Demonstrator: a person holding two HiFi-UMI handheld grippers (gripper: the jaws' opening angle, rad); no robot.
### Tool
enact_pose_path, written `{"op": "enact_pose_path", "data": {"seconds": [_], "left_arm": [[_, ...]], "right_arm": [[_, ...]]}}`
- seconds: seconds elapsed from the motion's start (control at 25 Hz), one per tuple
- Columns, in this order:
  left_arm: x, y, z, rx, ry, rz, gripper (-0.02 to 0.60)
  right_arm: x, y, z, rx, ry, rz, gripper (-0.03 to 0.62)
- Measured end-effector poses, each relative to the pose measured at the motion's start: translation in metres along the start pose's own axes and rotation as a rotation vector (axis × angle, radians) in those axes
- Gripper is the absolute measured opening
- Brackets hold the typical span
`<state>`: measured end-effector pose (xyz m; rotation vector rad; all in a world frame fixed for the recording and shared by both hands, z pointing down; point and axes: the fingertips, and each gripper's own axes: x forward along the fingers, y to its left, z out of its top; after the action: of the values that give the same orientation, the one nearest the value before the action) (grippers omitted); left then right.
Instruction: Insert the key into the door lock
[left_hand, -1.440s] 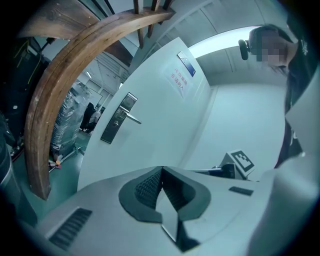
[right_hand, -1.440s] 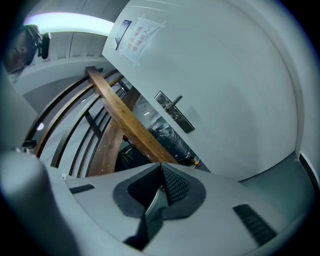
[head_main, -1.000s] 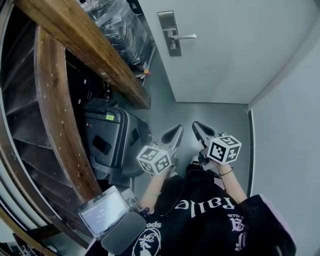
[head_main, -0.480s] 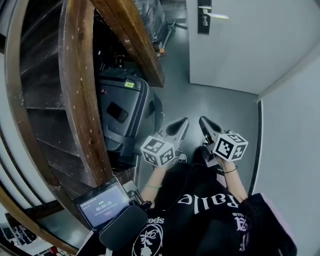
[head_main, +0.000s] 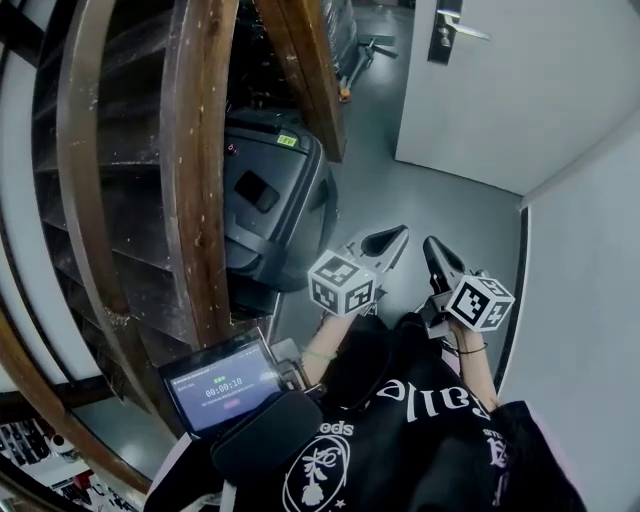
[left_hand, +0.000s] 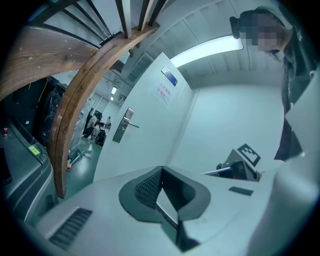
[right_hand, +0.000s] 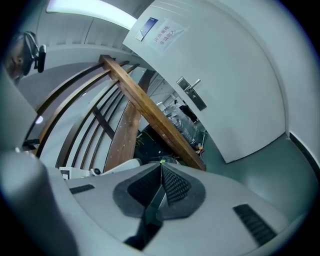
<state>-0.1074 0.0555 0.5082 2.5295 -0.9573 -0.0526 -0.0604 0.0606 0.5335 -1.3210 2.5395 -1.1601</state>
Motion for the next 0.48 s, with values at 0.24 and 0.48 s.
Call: {"op": "enact_pose_path", "data": {"seconds": [0.24,0.48], "left_arm": [[0.007,-0.019,0.006,0.012,-0.049,0.033,0.005],[0.026,-0.066,-0.01,-0.012,-0.072,0.072,0.005]], "right_arm": [[-0.024,-0.009,0.012,-0.021,0.001,0.022,0.023],[-0.078,-0.034,0.017,-0.033,0.019,0.037,0.023]]}}
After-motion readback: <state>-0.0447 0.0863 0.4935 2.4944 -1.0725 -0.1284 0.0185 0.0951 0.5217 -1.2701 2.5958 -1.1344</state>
